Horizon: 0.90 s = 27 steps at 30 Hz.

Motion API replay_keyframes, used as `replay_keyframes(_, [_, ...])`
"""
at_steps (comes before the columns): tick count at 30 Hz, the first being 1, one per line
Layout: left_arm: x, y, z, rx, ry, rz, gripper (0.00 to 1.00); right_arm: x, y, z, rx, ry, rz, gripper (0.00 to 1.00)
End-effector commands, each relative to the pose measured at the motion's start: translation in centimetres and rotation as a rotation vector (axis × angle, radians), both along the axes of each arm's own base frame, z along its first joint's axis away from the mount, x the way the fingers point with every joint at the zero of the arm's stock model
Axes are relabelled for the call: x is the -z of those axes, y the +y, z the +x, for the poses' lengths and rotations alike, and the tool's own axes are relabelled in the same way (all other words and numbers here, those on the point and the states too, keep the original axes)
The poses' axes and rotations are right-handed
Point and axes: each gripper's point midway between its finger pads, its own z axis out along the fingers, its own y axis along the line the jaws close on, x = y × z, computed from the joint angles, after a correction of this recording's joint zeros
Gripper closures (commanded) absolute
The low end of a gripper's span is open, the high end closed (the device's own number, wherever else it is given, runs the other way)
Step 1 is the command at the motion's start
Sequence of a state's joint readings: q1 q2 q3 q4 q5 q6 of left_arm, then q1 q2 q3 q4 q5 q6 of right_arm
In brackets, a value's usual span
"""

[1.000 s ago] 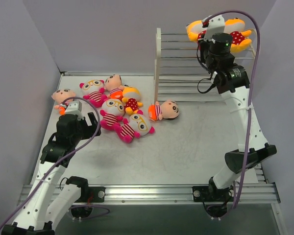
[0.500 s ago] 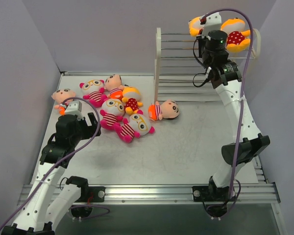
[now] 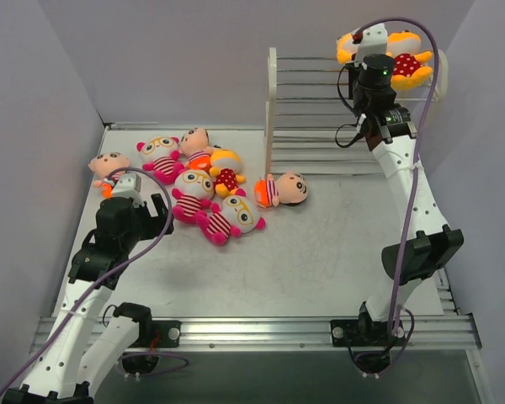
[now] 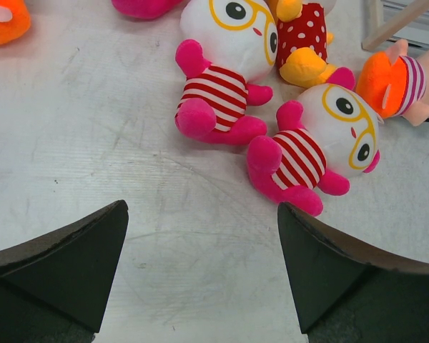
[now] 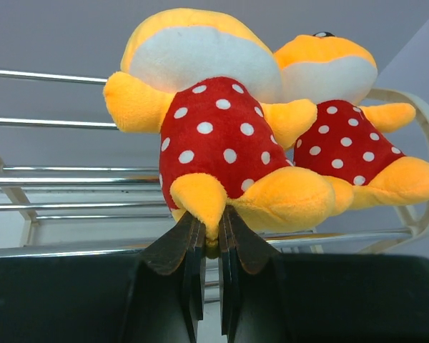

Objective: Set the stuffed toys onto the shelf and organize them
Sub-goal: Place the stuffed toy onto shelf

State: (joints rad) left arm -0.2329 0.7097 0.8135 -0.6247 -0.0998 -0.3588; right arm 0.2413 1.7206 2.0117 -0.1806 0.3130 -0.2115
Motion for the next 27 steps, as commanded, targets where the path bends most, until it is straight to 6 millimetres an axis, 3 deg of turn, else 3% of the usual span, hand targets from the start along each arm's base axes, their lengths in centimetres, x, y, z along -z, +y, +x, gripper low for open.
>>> replay_keyframes(1, [-1.1, -0.1, 0.4, 0.007, -0.051, -0.005, 0.06, -0.4, -0.1, 0.9, 0.005, -0.046, 0.013, 1.00])
replay_keyframes(18, [-1.2, -0.2, 0.4, 0.009, -0.052, -0.006, 0.06, 2.3, 0.7, 1.8, -0.024, 0.002, 0.027, 1.00])
replay_keyframes(27, [-1.0, -0.3, 0.4, 0.013, -0.046, -0.006, 0.06, 2.7, 0.9, 1.6, -0.032, 0.009, 0.036, 0.78])
